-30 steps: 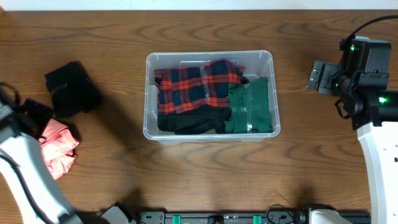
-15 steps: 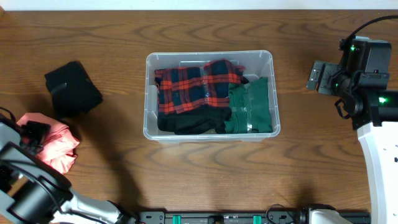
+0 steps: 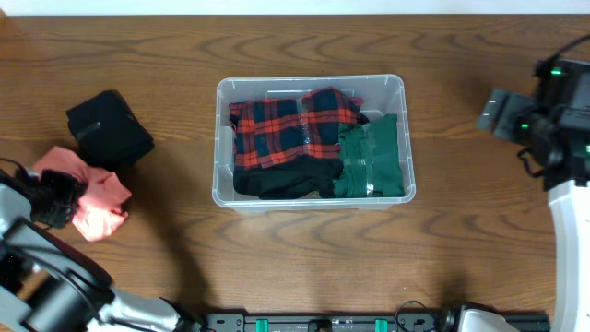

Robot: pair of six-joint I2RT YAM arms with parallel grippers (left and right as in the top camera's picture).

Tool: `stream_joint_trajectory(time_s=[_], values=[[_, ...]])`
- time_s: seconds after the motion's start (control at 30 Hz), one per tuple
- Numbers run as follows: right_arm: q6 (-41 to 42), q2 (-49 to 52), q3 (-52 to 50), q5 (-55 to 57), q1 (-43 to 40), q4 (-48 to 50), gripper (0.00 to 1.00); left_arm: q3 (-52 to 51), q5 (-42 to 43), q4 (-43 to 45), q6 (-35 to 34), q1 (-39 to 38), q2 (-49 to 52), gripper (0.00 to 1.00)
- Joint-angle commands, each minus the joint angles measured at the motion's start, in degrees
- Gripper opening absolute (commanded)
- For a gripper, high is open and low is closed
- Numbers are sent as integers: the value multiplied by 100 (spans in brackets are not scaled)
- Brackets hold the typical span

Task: Pack container
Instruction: 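Grasp the pink garment with the left gripper and lift it, then drop the pink garment into the bin center with the left gripper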

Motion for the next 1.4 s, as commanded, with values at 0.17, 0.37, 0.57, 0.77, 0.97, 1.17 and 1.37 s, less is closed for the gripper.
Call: stream_joint_trajectory(time_s=[0.17,0.37,0.57,0.77,0.97,1.17,1.37], values=[[157,7,-9,-809,-1034,-44,99,76,1228,37,730,-1613,-2175,6],[155,7,-9,-809,-1082,-61,99,76,1228,-11,1644,-4297,-2872,6],[157,7,-35,-809,-1082,-68,99,76,1222,295,1786,-6369,-2592,6],[155,7,-61,-809,-1082,-66,99,76,708,857,1491,-7416,-1930,6],[155,7,-63,-809,-1082,-63,99,76,299,1255,678,-7613,-1043,6],[155,7,-63,-809,-1082,-66,99,76,-634,1351,-629,-7582,-520,6],[155,7,-63,-809,-1082,-66,99,133,-785,1403,-1279,-7573,-667,38]])
